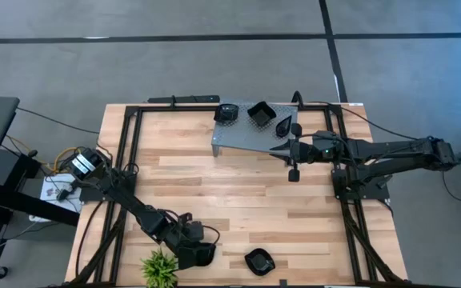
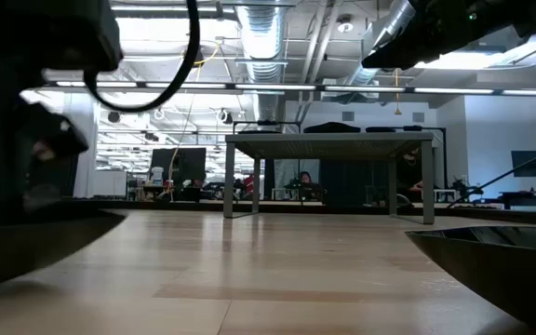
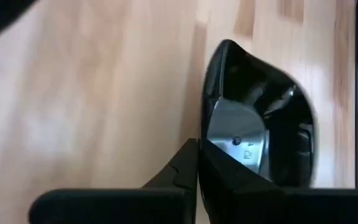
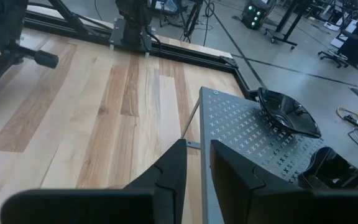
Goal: Pick & Place Mini shaped plates
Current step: Stack the black leaf-shaped plate on the other black leaf-shaped plates on the shelf
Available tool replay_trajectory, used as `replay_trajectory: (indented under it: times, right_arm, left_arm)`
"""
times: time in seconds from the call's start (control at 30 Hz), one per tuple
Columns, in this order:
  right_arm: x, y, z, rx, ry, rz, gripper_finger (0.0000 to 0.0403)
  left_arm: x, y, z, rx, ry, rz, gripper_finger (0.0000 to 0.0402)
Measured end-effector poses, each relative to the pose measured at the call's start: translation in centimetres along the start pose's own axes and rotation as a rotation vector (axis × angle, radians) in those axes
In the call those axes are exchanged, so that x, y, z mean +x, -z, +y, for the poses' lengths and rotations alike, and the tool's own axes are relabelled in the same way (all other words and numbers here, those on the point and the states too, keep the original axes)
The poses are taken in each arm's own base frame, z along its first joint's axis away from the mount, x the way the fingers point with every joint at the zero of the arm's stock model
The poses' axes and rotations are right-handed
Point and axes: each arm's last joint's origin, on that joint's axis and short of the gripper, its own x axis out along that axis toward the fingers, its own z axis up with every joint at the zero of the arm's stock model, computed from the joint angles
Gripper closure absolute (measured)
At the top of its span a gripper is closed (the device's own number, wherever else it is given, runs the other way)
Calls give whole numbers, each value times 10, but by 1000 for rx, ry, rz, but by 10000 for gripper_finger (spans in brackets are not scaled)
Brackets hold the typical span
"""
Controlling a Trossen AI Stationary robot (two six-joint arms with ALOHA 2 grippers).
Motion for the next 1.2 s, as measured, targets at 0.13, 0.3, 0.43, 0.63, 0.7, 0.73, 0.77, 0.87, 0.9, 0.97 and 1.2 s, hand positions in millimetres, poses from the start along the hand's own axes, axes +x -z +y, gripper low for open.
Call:
replay_trajectory:
  times: [0.13,0.3,0.43,0.63,0.7,0.73,0.77,0.87,0.9,0.97,1.2]
  right_arm:
    - [0,0,0,-1,2,-2,337]
    - [0,-1,0,-1,5,-15,337]
    - [0,-1,0,-1,5,-14,337]
    - [0,-1,0,-1,4,-10,337]
    - [0,-1,0,-2,2,-6,337]
    - [0,-1,0,-2,2,-6,337]
    - [0,-1,0,-1,2,-6,337]
    - [0,-1,0,-2,3,-6,337]
    - [0,-1,0,-2,3,-6,337]
    - [0,-1,0,-2,2,-7,337]
    - [0,0,-4,4,19,-2,337]
  left_arm:
    - [-16,-18,8,55,-94,-154,394]
    - [-51,-67,47,135,-277,-365,394]
    - [-92,-105,98,131,-411,-477,395]
    - [-166,-136,195,35,-615,-634,394]
    - [-185,-138,228,-21,-583,-684,395]
    - [-192,-138,244,-37,-548,-699,396]
    - [-198,-137,258,-53,-520,-721,396]
    - [-205,-138,293,-83,-432,-781,395]
    - [-204,-139,302,-85,-410,-794,395]
    - [-200,-142,318,-80,-364,-778,396]
    - [-182,-173,352,-38,-317,-732,395]
